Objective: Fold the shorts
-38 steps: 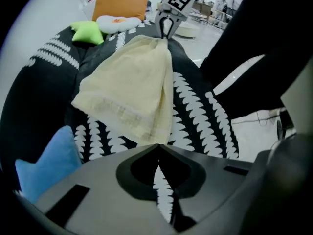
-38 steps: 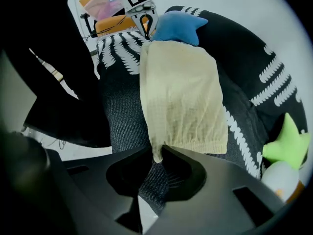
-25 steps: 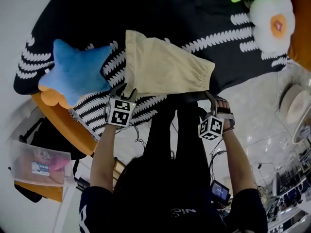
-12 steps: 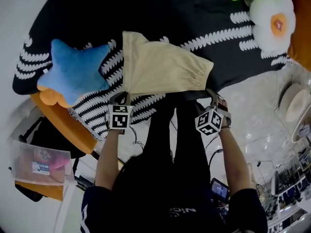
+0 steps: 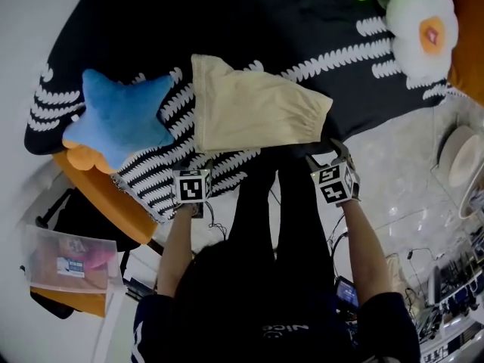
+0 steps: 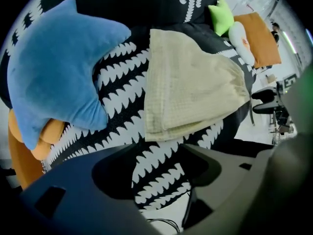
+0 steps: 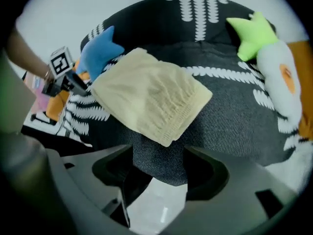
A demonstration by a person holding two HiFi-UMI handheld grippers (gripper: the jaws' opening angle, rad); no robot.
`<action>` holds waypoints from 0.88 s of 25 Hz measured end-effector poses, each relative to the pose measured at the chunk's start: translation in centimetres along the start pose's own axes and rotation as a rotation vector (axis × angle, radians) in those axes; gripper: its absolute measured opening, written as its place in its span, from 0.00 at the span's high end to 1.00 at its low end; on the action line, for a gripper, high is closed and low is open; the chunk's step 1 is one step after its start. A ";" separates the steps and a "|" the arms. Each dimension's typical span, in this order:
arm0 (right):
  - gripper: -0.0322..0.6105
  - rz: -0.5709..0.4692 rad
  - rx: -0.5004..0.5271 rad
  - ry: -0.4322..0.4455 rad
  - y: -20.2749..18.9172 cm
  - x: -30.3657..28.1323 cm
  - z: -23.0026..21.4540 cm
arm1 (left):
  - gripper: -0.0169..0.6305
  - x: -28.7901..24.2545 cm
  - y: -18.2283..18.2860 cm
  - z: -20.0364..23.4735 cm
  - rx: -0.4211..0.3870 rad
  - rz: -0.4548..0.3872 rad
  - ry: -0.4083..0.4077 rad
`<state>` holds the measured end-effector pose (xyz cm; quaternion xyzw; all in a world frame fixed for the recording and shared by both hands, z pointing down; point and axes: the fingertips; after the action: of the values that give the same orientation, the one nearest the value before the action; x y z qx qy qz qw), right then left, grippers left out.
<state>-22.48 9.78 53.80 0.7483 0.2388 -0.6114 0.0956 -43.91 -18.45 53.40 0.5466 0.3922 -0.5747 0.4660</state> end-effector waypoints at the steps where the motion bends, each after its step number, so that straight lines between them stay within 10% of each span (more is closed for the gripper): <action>1: 0.45 -0.019 -0.074 -0.003 0.4 0.4 -0.2 | 0.55 0.6 0.6 -0.2 -0.024 -0.015 0.002; 9: 0.52 -0.143 -0.552 -0.015 1.7 2.4 -0.7 | 0.53 4.5 8.1 -3.0 -0.223 -0.101 -0.014; 15: 0.57 -0.232 -0.770 -0.002 2.1 2.7 -1.0 | 0.53 6.6 16.2 -8.5 -0.529 -0.173 -0.034; 22: 0.69 -0.248 -0.717 -0.059 0.7 1.4 -3.4 | 0.54 6.7 26.1 -20.0 -0.967 -0.220 -0.131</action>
<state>-19.02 10.97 53.19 0.6147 0.5236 -0.5172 0.2835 -13.28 -6.71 46.35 0.1860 0.6391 -0.4059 0.6263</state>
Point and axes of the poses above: the fingertips, and each gripper's own axes: x backward along the fingers, z to its left, y out of its top, and after that the axes turned 6 degrees about -x, right-handed
